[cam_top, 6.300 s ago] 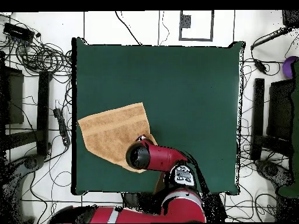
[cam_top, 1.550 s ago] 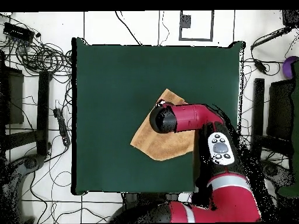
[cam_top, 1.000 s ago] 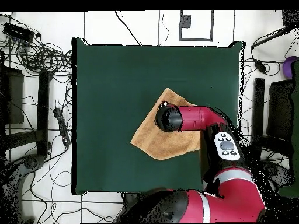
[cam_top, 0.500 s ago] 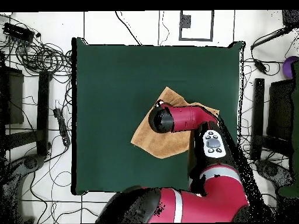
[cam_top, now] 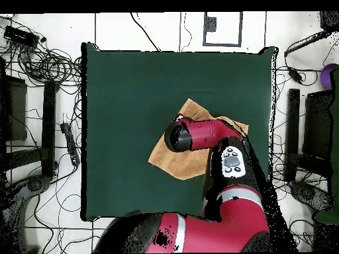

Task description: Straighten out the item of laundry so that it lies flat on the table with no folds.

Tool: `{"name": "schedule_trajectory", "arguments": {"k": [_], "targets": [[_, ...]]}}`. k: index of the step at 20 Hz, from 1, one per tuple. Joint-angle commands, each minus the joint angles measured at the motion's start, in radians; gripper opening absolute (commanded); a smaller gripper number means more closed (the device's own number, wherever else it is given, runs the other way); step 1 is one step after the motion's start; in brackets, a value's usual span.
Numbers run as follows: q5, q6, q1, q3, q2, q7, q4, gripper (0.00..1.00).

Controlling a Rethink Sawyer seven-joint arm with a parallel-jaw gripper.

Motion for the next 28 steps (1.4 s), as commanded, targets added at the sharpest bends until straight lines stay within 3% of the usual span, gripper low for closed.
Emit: {"name": "schedule_trajectory", "arguments": {"k": [1, 8, 19, 28], "targets": [[0.065, 0.067, 0.132, 0.135, 0.105, 0.046, -0.036, 0.0], [0.095, 0.188, 0.204, 0.065, 0.071, 0.082, -0.111, 0.0], [0.157, 0.261, 0.196, 0.07, -0.035, 0.037, -0.037, 0.0], [0.199, 0.186, 0.238, 0.058, 0.054, 0.109, -0.128, 0.0]]}}
